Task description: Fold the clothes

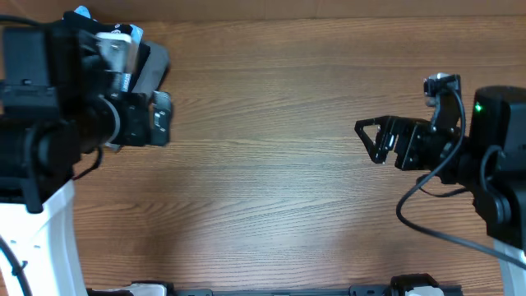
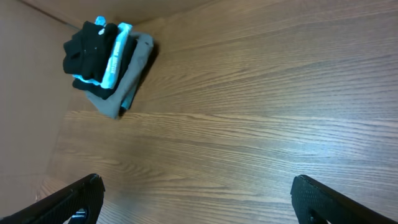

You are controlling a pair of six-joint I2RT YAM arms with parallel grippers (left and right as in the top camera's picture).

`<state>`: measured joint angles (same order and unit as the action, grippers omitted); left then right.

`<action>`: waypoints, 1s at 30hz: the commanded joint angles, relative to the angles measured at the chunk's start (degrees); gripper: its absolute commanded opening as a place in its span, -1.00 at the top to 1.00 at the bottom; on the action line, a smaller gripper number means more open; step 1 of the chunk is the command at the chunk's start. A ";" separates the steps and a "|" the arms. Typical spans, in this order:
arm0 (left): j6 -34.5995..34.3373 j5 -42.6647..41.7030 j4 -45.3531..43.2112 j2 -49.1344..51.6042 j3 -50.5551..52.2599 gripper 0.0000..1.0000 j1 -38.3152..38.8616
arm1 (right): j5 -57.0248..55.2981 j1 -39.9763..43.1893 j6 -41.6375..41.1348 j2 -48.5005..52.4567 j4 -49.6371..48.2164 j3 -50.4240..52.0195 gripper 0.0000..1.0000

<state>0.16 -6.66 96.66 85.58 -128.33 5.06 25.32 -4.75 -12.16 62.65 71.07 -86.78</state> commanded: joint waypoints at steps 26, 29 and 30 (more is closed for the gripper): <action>-0.55 -0.42 -0.24 1.49 3.41 -1.00 4.33 | -4.31 0.22 3.23 -0.94 4.15 -1.05 -1.00; -0.57 -0.42 -0.24 1.49 3.41 -1.00 4.33 | -4.37 -0.52 7.56 -1.90 1.95 -1.05 -1.00; -0.55 -0.42 -0.24 1.49 3.41 -1.00 4.33 | -4.48 -0.96 8.87 -2.25 0.70 -0.98 -1.00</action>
<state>0.14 -6.83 96.47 87.02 -125.12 9.04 22.20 -4.93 -8.80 62.24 73.65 -86.78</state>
